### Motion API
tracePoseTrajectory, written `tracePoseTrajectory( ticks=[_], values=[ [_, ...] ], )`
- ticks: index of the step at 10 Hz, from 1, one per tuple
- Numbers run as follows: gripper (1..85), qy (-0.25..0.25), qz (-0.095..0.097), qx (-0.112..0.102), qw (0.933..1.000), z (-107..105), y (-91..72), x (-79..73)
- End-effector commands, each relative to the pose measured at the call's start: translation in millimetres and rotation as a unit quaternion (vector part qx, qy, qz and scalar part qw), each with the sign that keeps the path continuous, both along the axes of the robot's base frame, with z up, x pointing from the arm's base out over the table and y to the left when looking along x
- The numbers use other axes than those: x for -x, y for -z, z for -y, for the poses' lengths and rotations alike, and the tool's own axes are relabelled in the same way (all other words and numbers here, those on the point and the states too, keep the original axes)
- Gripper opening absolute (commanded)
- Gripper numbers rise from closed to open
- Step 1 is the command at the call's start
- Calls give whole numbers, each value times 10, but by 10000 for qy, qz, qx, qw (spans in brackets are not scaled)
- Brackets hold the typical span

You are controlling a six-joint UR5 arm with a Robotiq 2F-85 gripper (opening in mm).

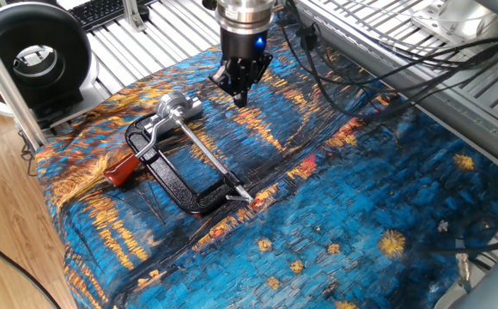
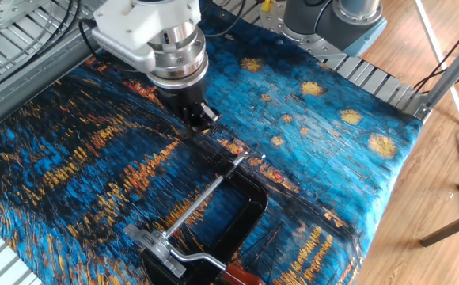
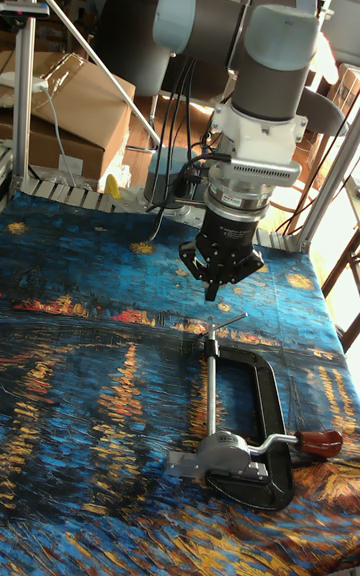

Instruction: Pull up the lever

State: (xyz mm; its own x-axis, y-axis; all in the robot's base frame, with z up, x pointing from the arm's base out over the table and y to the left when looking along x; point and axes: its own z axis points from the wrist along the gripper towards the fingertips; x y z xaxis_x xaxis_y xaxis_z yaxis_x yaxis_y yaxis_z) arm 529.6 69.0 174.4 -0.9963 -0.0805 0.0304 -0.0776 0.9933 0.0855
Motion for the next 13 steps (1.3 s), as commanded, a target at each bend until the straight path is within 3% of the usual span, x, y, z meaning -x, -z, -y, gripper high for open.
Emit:
tracePoseTrajectory(
  ticks=[1,2,3,4,6,8,11,12,13],
  values=[
    [17,-966,-270,191,9948,139,-16,169],
    [17,-1072,-286,235,9935,167,-16,178],
    [17,-1045,-229,51,9942,68,-18,158],
    [17,-1082,-170,-46,9940,-5,8,61],
    [17,-1046,-13,-467,9934,-351,27,-232],
    [17,-1233,81,-173,9922,-382,87,-497],
    [17,-1302,415,-481,9894,-780,260,-923],
    [17,-1409,466,-530,9875,-879,289,-997],
    [17,-1523,378,-375,9869,-871,332,-985]
  ],
)
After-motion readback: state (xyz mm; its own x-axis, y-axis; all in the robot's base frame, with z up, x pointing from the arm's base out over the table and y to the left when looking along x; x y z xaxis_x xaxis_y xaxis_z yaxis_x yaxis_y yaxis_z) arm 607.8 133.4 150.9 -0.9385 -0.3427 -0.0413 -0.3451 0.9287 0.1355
